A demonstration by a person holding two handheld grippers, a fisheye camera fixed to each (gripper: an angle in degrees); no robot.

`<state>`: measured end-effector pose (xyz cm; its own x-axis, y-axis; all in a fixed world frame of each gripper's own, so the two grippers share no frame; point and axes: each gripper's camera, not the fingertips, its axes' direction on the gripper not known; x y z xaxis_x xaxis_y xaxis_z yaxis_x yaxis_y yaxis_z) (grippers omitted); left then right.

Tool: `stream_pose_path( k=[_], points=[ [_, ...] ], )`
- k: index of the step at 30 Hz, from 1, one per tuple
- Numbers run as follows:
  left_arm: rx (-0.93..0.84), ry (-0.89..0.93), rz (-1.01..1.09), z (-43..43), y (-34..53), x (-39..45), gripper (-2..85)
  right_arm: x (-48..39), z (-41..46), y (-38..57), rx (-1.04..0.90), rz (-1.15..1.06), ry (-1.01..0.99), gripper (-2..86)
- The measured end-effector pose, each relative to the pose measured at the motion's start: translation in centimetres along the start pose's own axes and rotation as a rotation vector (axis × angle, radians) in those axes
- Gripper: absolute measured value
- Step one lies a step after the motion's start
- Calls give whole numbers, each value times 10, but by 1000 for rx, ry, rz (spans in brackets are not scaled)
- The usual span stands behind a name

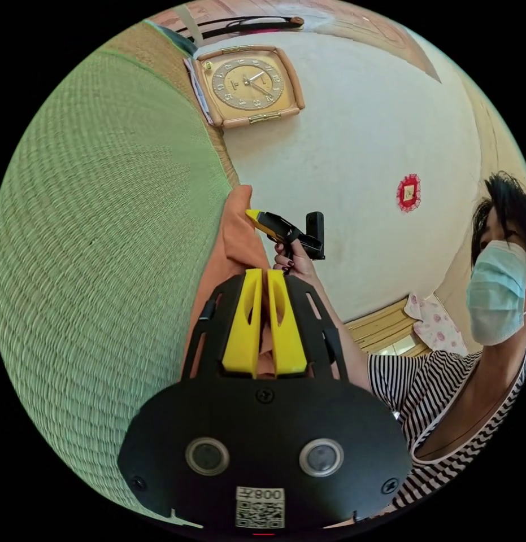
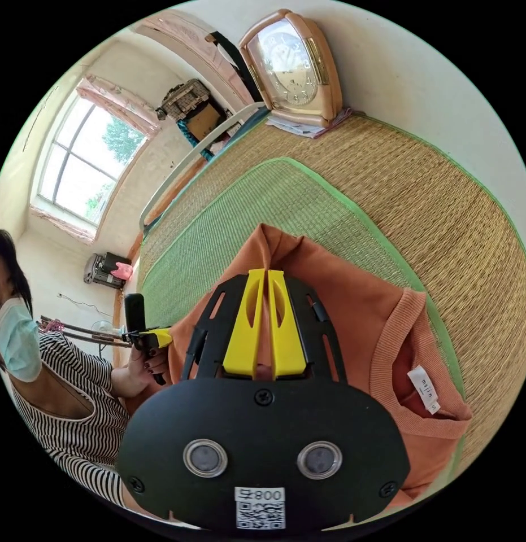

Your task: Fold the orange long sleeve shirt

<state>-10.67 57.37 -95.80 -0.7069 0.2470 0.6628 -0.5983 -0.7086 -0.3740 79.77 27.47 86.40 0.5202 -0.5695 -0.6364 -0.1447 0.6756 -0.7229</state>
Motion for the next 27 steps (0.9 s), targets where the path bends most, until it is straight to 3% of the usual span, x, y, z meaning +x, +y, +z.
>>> stream_pose_path(
  k=[12, 15, 20, 24, 27],
  points=[
    [141, -15, 145, -16, 1, 28, 4, 2, -15, 24, 58, 83, 4, 9],
    [85, -93, 206, -9, -4, 40, 3, -10, -23, 26, 82, 94, 53, 8],
    [-79, -200, 116, 21, -5, 25, 1, -46, -38, 23, 102, 84, 281, 3],
    [-94, -212, 108, 28, -4, 25, 1, -84, -38, 9, 167, -50, 247, 2],
    [-101, -221, 110, 33, -2, 28, 1, -96, -9, -19, 96, -93, 298, 1]
  ],
)
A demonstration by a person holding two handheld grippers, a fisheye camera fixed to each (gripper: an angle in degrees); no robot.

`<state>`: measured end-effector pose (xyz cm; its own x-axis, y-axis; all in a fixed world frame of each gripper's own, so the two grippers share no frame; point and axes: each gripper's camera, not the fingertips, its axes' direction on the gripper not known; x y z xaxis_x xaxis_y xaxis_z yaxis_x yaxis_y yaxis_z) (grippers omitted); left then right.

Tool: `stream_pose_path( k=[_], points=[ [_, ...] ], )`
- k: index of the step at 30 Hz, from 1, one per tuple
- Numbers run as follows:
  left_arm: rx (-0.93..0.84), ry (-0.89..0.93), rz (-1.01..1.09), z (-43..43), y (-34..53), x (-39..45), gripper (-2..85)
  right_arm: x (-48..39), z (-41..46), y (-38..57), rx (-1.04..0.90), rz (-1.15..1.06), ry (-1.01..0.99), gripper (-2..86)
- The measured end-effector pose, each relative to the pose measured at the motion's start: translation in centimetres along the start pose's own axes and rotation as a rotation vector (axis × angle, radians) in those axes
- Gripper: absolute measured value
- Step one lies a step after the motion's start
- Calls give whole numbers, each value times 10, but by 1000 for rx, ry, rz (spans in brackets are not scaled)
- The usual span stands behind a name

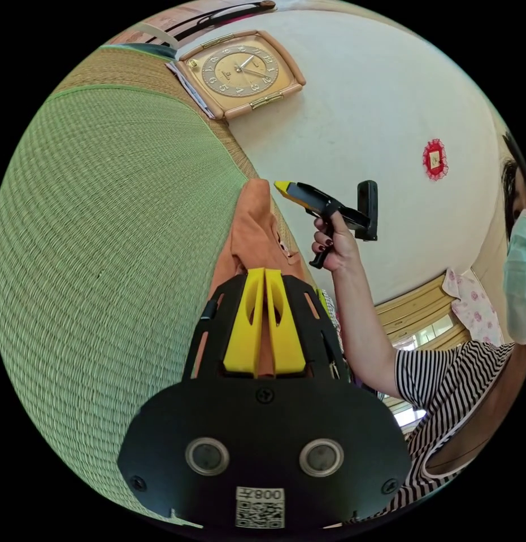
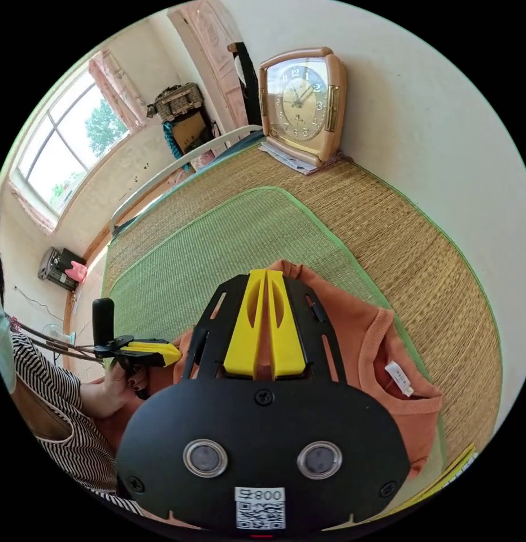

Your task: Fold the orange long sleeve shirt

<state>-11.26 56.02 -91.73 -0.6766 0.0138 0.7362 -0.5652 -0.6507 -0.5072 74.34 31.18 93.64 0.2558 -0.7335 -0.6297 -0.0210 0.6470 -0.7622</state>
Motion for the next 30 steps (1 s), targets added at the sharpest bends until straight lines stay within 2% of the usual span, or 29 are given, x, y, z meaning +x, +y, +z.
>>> stream_pose_path(
  k=[2, 4, 7, 11, 15, 18, 23, 27, 30],
  points=[
    [-2, -5, 0, 3, 1, 3, 1, 1, 29, -12, -86, 0, 41, 1],
    [-3, -1, -5, 5, 2, 5, 1, 12, 59, -17, -158, 31, -22, 1],
    [-2, 5, -7, 8, 4, 9, 1, 17, 51, -13, -125, 57, -79, 1],
    [6, 3, 13, 11, 8, 20, 1, 6, 14, 5, -69, 47, -47, 1],
    [39, 14, 37, 11, 12, 31, 1, -13, -64, 67, 26, 44, 5, 1],
    [16, 20, 50, 19, 15, 41, 1, -31, -93, 131, 10, 84, 12, 1],
    [-14, 6, 42, 30, 23, 50, 1, -50, -65, 211, -180, 192, 23, 1],
    [-25, -26, 57, 36, 28, 62, 1, -45, -65, 229, -123, 277, -42, 1],
    [24, -19, 97, 35, 35, 75, 1, -57, -90, 236, -86, 255, -11, 1]
  ],
)
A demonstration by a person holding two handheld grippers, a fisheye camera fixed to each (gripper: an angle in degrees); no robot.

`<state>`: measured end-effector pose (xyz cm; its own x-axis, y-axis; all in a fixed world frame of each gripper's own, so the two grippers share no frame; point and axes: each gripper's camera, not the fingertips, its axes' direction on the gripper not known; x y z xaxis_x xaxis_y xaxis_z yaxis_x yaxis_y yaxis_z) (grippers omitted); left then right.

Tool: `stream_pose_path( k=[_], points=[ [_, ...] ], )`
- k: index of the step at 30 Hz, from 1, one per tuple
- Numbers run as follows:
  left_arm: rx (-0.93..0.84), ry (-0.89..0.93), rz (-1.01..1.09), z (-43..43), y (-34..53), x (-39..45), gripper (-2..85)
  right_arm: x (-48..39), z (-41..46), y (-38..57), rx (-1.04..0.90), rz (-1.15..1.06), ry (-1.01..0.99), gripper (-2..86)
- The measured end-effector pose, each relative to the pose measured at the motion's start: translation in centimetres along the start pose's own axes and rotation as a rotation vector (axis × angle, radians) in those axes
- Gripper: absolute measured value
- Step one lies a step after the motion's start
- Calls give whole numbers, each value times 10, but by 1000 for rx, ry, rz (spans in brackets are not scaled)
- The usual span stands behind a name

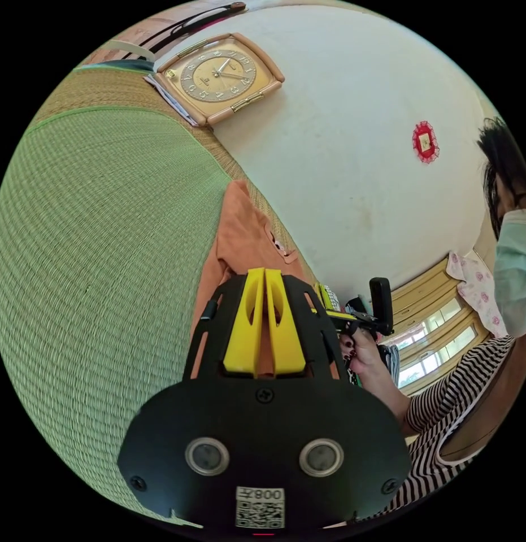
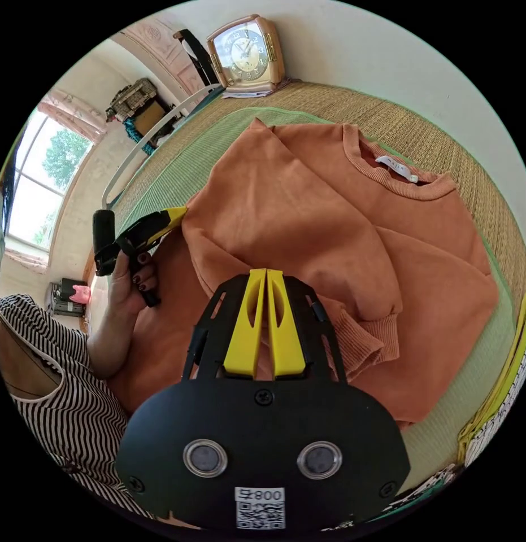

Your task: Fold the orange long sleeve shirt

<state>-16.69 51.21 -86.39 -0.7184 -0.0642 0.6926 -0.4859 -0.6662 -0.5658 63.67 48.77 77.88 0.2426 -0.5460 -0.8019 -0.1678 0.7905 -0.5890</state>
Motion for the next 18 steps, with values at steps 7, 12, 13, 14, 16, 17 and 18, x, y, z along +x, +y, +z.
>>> stream_pose_path(
  k=[7, 12, 13, 14, 16, 17, 18],
  points=[
    [-188, -64, 97, 37, 6, 36, 1, 9, -29, 58, 30, 118, 144, 2],
    [-146, -43, 241, 36, 13, 74, 1, 6, -48, 74, 78, 132, 116, 2],
    [-179, -55, 284, 42, 14, 86, 1, 2, -59, 81, 107, 120, 131, 2],
    [-237, -82, 316, 53, 17, 94, 1, 1, -64, 85, 120, 118, 138, 2],
    [-349, -135, 315, 75, 25, 97, 2, 7, -74, 103, 144, 155, 123, 2],
    [-412, -155, 293, 86, 30, 95, 2, 10, -72, 107, 137, 166, 95, 2],
    [-430, -150, 285, 89, 30, 95, 2, 18, -66, 114, 111, 189, 36, 2]
  ],
)
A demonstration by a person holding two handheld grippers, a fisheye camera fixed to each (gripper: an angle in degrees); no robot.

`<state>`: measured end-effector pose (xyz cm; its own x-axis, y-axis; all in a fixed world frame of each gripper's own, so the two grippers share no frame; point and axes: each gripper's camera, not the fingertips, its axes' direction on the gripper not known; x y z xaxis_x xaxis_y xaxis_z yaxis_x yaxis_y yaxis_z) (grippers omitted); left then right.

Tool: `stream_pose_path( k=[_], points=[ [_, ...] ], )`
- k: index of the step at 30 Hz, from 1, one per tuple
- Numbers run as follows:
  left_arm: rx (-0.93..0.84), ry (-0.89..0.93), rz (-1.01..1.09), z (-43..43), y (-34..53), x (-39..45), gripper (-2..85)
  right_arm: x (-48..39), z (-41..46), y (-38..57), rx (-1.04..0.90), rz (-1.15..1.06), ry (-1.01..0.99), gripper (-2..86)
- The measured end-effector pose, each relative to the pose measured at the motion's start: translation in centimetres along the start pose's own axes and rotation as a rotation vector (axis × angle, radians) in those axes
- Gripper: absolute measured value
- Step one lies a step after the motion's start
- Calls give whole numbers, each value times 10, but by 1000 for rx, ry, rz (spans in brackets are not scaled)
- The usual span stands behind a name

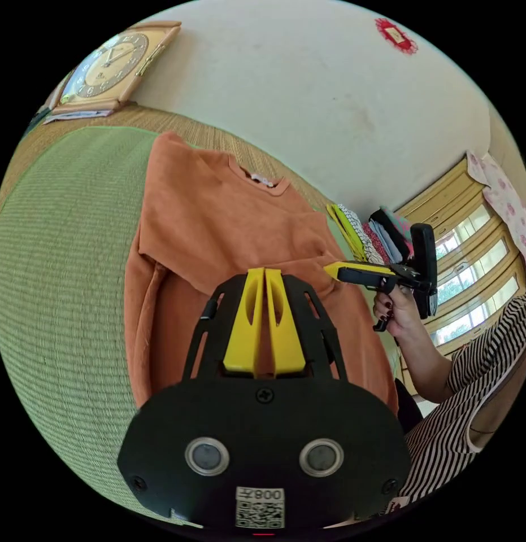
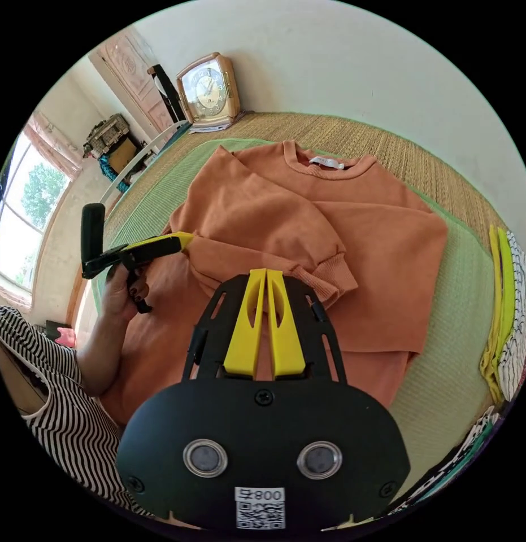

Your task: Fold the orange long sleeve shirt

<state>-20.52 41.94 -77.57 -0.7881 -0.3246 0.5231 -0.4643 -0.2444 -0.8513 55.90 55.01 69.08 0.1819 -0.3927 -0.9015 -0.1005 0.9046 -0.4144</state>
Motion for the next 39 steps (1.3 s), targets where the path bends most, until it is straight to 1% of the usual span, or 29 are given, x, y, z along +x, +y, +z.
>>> stream_pose_path(
  k=[1, 4, 7, 9, 11, 12, 14, 15, 17, 19, 20, 22, 23, 26, 29, 33, 39],
  points=[
    [3, 8, 2, 0, 0, 2, 2, 6, 3, 6, -9, 22, -43, 2],
    [-9, 9, -10, 2, 5, 7, 2, 6, -9, 17, -1, 45, -68, 2],
    [59, -31, 0, -8, 10, 24, 2, -6, -32, 34, 22, 7, -49, 2],
    [95, 21, 33, -11, 9, 40, 2, -6, -42, 46, 15, -7, -66, 2],
    [33, 92, 89, 2, -2, 63, 2, 1, -56, 55, 36, 9, -111, 2],
    [12, 91, 112, 8, -5, 70, 2, 7, -67, 60, 57, 22, -152, 2],
    [-145, 52, 165, 39, -9, 93, 2, 16, -86, 65, 107, 46, -180, 2],
    [-178, 49, 182, 46, -8, 97, 2, 21, -96, 66, 122, 52, -182, 2],
    [-254, -21, 190, 65, 4, 107, 1, 30, -105, 68, 127, 83, -155, 1],
    [-272, -41, 181, 71, 15, 107, 1, 41, -108, 71, 121, 105, -141, 2],
    [-248, -23, 160, 69, 21, 104, 1, 44, -105, 72, 101, 110, -126, 2],
    [-237, 16, 121, 66, 27, 99, 2, 51, -83, 75, -13, 120, -62, 2],
    [-218, 42, 102, 61, 32, 98, 2, 53, -80, 78, -26, 126, -70, 2],
    [-142, 69, 103, 34, 48, 104, 2, 60, -109, 93, 22, 141, -115, 2],
    [-123, 97, 90, 6, 75, 104, 2, 68, -147, 118, 72, 161, -126, 2],
    [-152, 127, 6, -31, 124, 92, 2, 75, -196, 179, 86, 185, -190, 3],
    [-187, 68, -166, -97, 225, 79, 5, 68, -240, 298, 30, 293, -273, 2]
  ],
)
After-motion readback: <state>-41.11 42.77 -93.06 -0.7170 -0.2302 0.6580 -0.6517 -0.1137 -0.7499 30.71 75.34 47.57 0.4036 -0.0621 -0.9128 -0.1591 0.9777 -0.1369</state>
